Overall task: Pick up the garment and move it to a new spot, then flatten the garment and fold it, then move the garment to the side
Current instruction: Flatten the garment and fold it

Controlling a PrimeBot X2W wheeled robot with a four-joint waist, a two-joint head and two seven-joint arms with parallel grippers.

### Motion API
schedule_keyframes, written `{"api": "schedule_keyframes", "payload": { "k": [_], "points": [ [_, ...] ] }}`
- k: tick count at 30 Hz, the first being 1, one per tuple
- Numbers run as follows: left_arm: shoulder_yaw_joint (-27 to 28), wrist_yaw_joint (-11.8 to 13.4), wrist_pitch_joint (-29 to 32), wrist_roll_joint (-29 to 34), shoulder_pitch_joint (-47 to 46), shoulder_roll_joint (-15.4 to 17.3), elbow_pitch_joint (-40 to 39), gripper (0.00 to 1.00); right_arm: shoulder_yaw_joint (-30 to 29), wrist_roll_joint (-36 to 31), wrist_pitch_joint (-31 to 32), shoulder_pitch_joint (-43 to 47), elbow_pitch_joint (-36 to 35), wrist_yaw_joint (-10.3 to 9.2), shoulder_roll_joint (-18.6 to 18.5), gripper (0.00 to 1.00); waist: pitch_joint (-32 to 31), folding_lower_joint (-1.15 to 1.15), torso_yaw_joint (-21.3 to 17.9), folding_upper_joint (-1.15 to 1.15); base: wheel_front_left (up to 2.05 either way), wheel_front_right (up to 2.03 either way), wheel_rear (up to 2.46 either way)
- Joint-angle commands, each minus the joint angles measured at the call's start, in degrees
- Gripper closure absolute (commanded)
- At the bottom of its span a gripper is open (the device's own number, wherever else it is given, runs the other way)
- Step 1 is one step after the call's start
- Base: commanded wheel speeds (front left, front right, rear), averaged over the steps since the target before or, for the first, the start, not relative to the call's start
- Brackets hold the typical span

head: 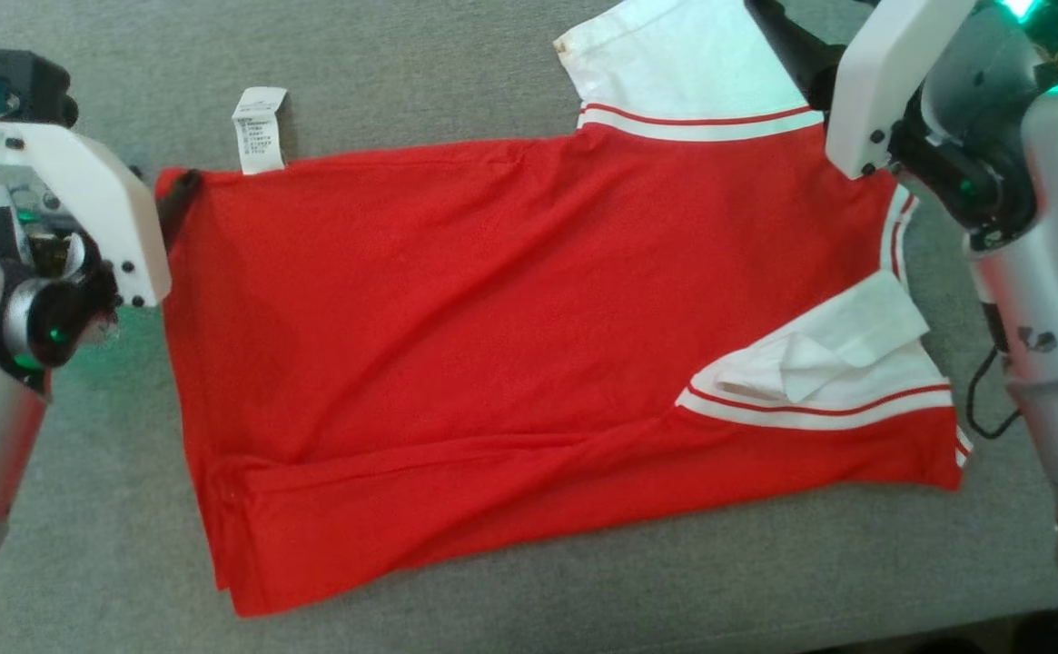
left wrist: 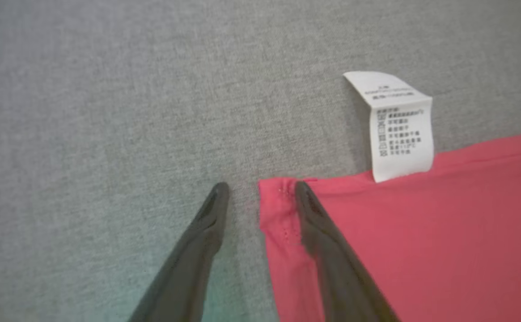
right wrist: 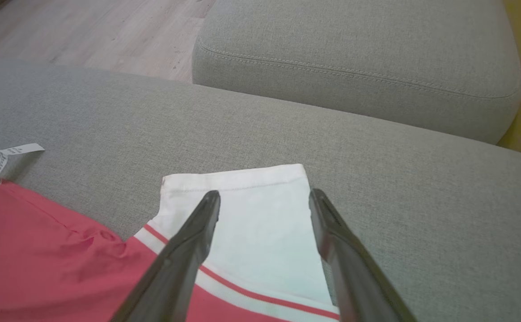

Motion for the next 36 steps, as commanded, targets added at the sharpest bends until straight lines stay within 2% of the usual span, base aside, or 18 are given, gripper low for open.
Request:
{"api": "schedule_keyframes", "payload": {
  "k": [1, 4, 9, 18, 19, 26, 32, 33, 35, 36],
  "points": [
    [0.63, 0.62, 2.97, -0.24, 0.99, 2.93, -0.19, 1.00, 0.26, 0.61, -0.41, -2.13, -1.72, 0.43, -0.53, 0.00, 0.08, 0.00, 0.37, 0.00, 0.00, 0.00, 0.00],
    [0.05, 0.39, 4.47, -0.46, 1.04, 3.23, -2.49, 1.00, 0.54, 0.68, -0.58, -3.06, -1.06, 0.43, -0.93, 0.00, 0.30, 0.00, 0.98, 0.00, 0.00, 0.00, 0.00],
    [-0.10, -0.66, 1.52, 0.14, 0.27, 2.18, -5.82, 1.00, 1.90, 0.52, 0.46, -5.49, 1.73, 0.43, -0.73, 0.00, 1.27, 0.00, 2.47, 0.00, 0.00, 0.00, 0.00],
    [-0.77, -3.39, -5.34, 0.89, -2.54, -2.30, -7.81, 1.00, 1.96, -3.70, -0.79, -11.31, 16.74, 0.43, 0.59, 0.00, 3.91, 0.00, 7.55, 0.00, 0.00, 0.00, 0.00],
    [-0.77, -3.39, -5.34, 0.89, -2.54, -2.30, -7.81, 1.00, 1.96, -3.70, -0.79, -11.31, 16.74, 0.43, 0.59, 0.00, 3.91, 0.00, 7.55, 0.00, 0.00, 0.00, 0.00],
    [-2.07, -5.40, -8.54, 0.87, -4.10, -5.84, -7.87, 1.00, -3.62, -10.19, -3.91, -15.36, 27.19, 0.43, 0.38, 0.00, 4.81, 0.00, 10.26, 0.00, 0.00, 0.00, 0.00],
    [-2.66, -5.91, -9.49, 1.05, -4.67, -6.67, -6.77, 1.00, -1.50, -8.21, -1.12, -15.26, 31.54, 0.43, 1.17, 0.00, 4.83, 0.00, 10.56, 0.00, 0.00, 0.00, 0.00],
    [-2.70, -5.97, -9.62, 1.09, -4.73, -6.68, -6.50, 1.00, -0.80, -7.83, -0.55, -15.19, 31.88, 0.43, 0.97, 0.19, 4.76, 0.00, 10.48, 0.00, 0.00, 0.00, 0.00],
    [-2.68, -6.00, -10.05, 1.13, -4.77, -6.75, -5.88, 1.00, 0.31, -7.23, -0.36, -15.22, 32.13, 0.43, 0.39, 0.75, 4.50, 0.00, 10.35, 0.00, 0.00, 0.00, 0.00],
    [-2.63, -5.97, -10.32, 1.16, -4.78, -6.79, -5.55, 1.00, 0.96, -6.95, -0.50, -15.24, 32.10, 0.43, 0.09, 1.00, 4.38, 0.00, 10.29, 0.00, 0.00, 0.00, 0.00]
  ]
}}
